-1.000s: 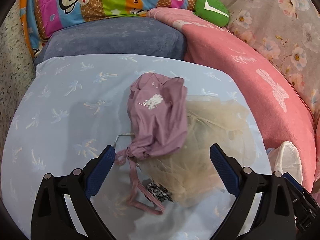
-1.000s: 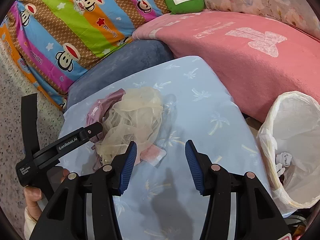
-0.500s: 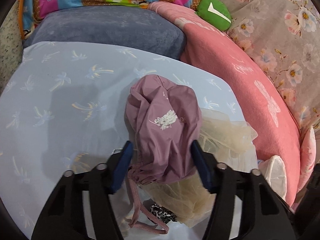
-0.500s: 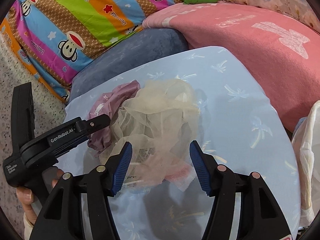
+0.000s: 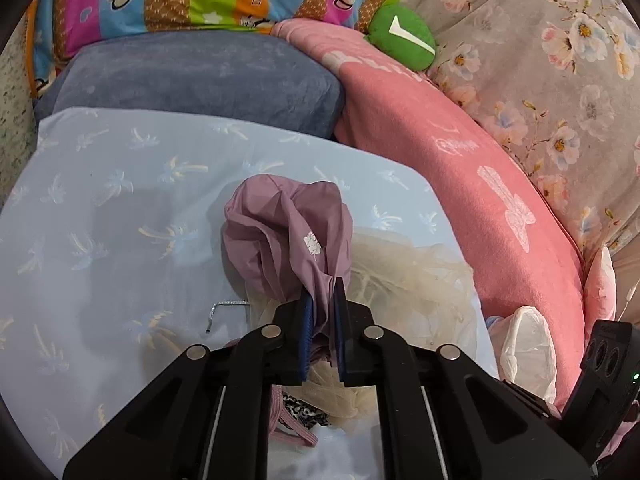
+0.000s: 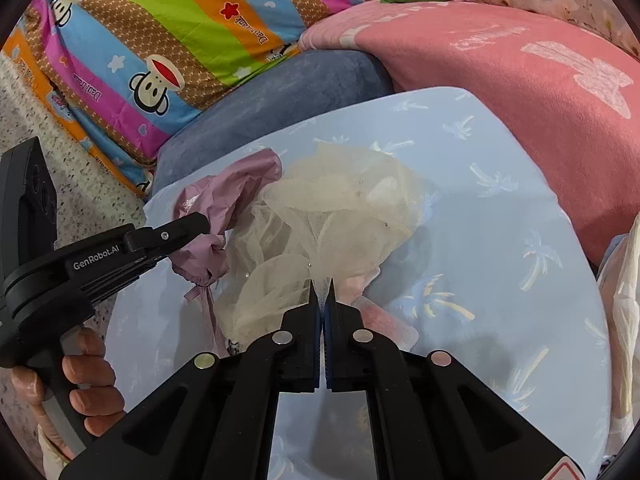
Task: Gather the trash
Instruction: 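Carry the mauve cloth and beige mesh over the white bin with both tools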
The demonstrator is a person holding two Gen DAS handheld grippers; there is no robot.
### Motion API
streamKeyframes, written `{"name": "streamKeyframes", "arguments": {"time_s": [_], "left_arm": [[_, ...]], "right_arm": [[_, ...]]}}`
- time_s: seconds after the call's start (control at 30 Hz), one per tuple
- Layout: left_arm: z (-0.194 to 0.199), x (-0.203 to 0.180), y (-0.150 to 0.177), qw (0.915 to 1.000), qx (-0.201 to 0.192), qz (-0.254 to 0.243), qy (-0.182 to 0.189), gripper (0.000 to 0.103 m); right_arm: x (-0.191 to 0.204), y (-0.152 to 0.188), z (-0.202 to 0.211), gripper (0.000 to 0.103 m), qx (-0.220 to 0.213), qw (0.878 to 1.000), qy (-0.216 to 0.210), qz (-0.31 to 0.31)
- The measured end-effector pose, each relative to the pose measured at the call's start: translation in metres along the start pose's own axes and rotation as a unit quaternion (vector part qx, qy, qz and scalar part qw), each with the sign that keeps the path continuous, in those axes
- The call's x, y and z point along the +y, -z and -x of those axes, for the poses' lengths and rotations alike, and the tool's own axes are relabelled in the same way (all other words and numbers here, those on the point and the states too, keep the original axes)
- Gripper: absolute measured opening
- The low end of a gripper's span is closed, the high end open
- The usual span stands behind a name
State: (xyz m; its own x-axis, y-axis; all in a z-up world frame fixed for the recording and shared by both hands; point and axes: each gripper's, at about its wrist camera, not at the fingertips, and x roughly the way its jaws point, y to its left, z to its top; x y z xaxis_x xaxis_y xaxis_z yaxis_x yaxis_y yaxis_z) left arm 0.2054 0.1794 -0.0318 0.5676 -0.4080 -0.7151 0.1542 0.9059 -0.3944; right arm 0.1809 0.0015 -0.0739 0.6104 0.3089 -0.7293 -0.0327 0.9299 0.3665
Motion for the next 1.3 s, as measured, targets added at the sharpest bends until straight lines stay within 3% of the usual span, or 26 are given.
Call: {"name": "streamKeyframes", "arguments": {"time_s": [0.37,0.63,0.97,1.3], "left_arm": [[0.033,-0.048,-0.001,0.9987,-0.031,-0.038,0.015,0.008],[0.042,-0.097,0.011,0.9957,-0.033,-0.076,0.04,0.008],[0.034,-0.166,0.039,0.9894,-0.011,-0.124,0.074,0.008],[0.019,-0.243,0.073,0.9753,0.024,-0.19,0.111,0.009]], "right_arm": [[-0.016,-0.022,0.097,0.002,-0.095,0.995,-0.016,-0.016],[-0.057,-0.023,0.169,0.001,-0.159,0.986,0.017,-0.038],[-0.135,-0.001,0.231,0.001,-0.199,0.973,0.06,-0.097],[-0.2,0.027,0.275,0.001,-0.223,0.959,0.112,-0.135]]}}
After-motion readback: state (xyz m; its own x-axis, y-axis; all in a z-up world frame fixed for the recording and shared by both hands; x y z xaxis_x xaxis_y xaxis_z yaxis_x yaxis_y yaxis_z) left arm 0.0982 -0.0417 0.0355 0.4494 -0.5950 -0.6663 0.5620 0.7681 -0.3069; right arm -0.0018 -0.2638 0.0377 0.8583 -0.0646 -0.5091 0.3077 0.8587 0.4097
